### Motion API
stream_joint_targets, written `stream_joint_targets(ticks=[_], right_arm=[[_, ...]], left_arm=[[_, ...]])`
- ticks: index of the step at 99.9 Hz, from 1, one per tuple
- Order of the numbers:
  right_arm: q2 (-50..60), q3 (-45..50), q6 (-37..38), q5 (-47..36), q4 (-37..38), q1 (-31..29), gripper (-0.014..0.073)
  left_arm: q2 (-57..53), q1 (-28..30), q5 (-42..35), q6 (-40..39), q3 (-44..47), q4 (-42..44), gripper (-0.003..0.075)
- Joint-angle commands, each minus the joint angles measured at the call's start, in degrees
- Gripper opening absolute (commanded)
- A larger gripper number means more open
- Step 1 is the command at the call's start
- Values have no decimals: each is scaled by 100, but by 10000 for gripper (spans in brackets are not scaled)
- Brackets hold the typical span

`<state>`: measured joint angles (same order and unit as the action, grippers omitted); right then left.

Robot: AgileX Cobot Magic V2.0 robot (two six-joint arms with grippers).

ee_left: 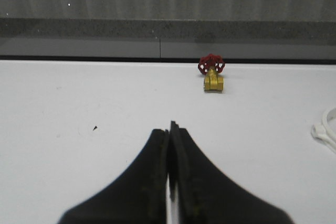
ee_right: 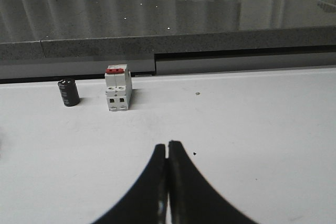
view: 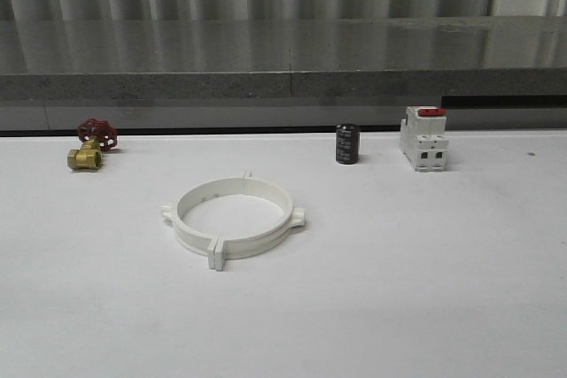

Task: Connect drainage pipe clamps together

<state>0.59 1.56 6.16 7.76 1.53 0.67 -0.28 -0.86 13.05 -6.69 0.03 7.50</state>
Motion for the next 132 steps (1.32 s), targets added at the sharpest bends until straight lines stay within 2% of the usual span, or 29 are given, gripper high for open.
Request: stream_joint_targets(ticks=[1, 23, 132], right_arm=[[109, -95, -37, -501, 10, -31, -67], [109, -95, -37, -507, 10, -31, -67], [109, -95, -37, -507, 10, -31, -67]], left_arm=[[-149, -45, -658, -58, 146, 28, -21], [-149, -45, -989, -58, 253, 54, -21], [-149, -45, -989, -58, 253, 54, -21]])
